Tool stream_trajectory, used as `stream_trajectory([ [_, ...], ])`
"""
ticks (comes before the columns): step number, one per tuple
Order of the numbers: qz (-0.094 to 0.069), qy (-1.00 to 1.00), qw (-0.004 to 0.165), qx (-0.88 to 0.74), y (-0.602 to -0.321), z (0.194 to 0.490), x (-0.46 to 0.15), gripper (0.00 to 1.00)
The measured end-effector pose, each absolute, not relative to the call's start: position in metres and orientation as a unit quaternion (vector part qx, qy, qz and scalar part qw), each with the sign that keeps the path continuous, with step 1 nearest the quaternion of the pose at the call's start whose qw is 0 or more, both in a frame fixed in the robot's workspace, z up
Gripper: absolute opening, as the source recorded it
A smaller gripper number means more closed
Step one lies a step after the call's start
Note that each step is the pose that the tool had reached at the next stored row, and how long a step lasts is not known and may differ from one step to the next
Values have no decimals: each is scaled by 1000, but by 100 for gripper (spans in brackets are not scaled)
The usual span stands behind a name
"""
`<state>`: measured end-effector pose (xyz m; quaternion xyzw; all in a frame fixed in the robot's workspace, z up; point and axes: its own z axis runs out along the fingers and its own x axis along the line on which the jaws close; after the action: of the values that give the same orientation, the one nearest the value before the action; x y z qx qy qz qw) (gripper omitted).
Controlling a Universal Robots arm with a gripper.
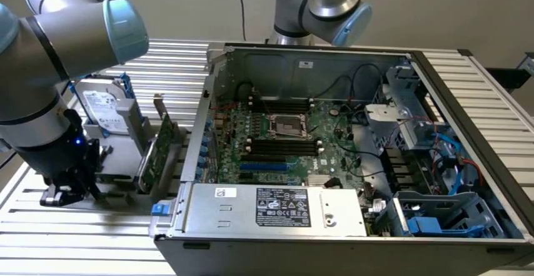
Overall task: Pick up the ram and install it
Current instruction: 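Pick up the ram and move it above insertion slot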
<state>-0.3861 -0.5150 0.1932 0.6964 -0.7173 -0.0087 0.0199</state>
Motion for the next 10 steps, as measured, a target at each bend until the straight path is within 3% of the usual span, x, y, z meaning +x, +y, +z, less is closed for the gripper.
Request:
stream_trajectory([
  [10, -13, -717, 20, 696, -515, 220, -386, 14],
])
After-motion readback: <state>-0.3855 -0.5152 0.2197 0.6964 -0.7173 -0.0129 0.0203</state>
